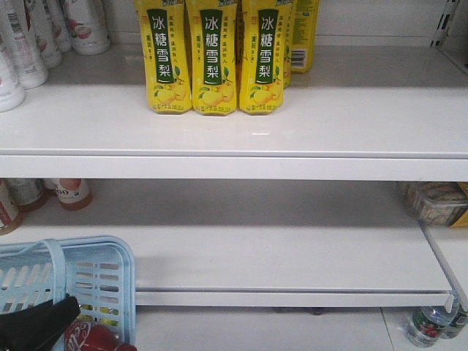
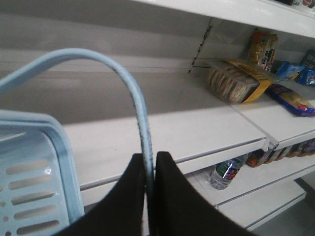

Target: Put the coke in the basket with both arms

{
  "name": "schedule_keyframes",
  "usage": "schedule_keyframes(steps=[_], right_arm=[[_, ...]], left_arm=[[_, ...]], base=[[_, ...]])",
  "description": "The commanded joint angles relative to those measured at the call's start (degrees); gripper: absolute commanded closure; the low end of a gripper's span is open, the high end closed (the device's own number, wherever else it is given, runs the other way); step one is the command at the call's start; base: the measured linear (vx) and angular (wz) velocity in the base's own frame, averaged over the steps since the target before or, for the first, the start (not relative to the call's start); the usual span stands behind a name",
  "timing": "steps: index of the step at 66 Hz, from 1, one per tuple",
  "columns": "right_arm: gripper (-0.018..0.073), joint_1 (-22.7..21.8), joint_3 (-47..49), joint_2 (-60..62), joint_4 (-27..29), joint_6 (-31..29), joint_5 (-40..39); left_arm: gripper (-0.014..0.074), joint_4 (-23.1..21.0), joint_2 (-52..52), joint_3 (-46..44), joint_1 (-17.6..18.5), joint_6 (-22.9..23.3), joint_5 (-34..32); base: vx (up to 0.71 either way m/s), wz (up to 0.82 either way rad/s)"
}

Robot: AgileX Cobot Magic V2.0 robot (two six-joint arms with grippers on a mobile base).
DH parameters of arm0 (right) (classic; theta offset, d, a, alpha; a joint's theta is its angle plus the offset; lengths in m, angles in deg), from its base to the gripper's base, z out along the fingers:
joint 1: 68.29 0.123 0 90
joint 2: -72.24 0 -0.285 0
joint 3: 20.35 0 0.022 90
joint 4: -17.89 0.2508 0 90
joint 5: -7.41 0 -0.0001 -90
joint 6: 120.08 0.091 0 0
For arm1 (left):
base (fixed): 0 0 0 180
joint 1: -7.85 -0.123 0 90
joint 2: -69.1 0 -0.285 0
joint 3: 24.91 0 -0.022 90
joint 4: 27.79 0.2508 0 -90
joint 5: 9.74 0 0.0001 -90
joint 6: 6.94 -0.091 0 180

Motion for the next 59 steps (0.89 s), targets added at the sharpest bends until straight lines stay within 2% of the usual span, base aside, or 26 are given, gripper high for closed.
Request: schedule_keyframes(steps=[1, 8, 14, 26, 35, 39, 48, 59], right_arm=[[0.0567, 0.0, 1.2, -1.0, -2.0, -0.3, -3.9], [0.0567, 0.0, 1.2, -1.0, -2.0, -0.3, -3.9], [0.0567, 0.0, 1.2, -1.0, -2.0, -0.3, -3.9], [0.0567, 0.0, 1.2, -1.0, -2.0, -0.3, -3.9], [0.0567, 0.0, 1.2, -1.0, -2.0, -0.3, -3.9], [0.0567, 0.0, 1.2, -1.0, -2.0, -0.3, -3.9], [0.0567, 0.0, 1.2, -1.0, -2.0, -0.3, -3.9], [0.0567, 0.0, 1.2, -1.0, -2.0, -0.3, -3.9]], left_arm=[[0.0603, -3.5, -2.0, 1.1, 0.0, -2.1, -4.8], [0.0603, -9.9, -5.2, 4.6, 0.0, -3.0, -2.2], [0.0603, -15.3, -8.2, 5.1, 0.0, -7.6, 2.5], [0.0603, -21.1, -15.0, 5.0, 0.0, -23.7, 4.4], [0.0603, -22.5, -19.2, 5.0, -0.4, -34.6, 4.4], [0.0603, -23.0, -20.2, 5.0, -1.5, -36.4, 4.4], [0.0603, -22.9, -22.7, 5.1, -6.6, -38.2, 4.4], [0.0603, -22.8, -26.4, 5.1, -14.1, -38.6, 4.4]], base=[[0.00, 0.00], [0.00, 0.00], [0.00, 0.00], [0.00, 0.00], [0.00, 0.00], [0.00, 0.00], [0.00, 0.00], [0.00, 0.00]])
